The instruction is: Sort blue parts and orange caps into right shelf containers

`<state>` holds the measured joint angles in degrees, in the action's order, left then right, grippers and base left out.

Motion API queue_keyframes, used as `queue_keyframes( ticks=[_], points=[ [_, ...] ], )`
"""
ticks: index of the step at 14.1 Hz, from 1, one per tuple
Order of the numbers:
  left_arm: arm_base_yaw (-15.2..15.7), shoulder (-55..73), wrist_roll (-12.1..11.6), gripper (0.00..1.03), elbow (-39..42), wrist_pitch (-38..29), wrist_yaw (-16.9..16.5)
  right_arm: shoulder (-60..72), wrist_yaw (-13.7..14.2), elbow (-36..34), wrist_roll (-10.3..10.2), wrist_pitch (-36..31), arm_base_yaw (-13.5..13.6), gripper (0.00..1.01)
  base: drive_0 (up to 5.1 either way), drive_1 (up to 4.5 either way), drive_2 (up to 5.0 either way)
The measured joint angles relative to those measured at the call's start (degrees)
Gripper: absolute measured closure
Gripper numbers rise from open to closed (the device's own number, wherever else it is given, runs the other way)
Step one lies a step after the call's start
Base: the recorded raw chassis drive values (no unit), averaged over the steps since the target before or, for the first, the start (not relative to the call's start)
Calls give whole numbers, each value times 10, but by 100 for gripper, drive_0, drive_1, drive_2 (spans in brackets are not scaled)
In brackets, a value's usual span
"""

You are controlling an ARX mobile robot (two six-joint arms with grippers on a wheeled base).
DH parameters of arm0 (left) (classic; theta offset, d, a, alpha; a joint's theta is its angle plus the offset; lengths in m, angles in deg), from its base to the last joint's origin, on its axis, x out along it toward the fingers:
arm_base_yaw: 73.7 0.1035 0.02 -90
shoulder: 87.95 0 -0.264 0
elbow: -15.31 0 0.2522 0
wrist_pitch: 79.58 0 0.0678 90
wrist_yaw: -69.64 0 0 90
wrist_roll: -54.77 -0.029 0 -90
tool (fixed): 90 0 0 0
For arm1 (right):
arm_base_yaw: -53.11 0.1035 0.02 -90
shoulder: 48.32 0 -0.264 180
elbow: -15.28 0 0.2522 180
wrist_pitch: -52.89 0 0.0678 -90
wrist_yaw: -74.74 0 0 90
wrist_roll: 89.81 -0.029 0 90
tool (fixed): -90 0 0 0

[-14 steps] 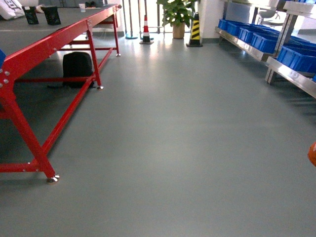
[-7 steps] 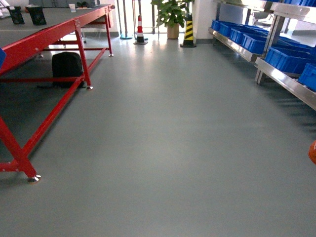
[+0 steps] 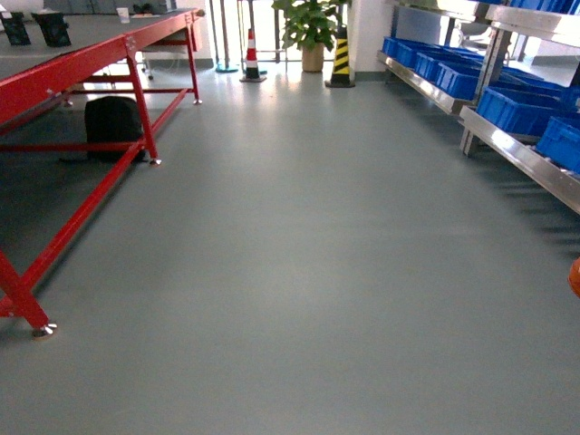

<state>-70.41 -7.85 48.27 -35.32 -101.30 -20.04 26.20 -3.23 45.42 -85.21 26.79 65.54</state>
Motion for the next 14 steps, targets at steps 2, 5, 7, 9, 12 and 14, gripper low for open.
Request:
queue_keyframes(
  ticks=[2,5,7,9,12,14],
  points=[
    [-2,0,0,58,0,3,-3,0,0,0,0,1,0,58,247,91,-333],
    [-2,0,0,58,0,3,-3,0,0,0,0,2,0,58,5,429,-419],
    [-2,0,0,58,0,2,-3,0,-1,0,0,-1,0,58,-4,422,-429],
    [-2,0,0,58,0,3,-3,0,-1,0,0,1,0,58,9,435,-417],
    [-2,0,0,58,0,4,-3,0,-1,0,0,1,0,58,9,435,-417],
    [-2,1,0,58,0,5,-3,0,-1,0,0,2,0,58,9,435,-417]
  ],
)
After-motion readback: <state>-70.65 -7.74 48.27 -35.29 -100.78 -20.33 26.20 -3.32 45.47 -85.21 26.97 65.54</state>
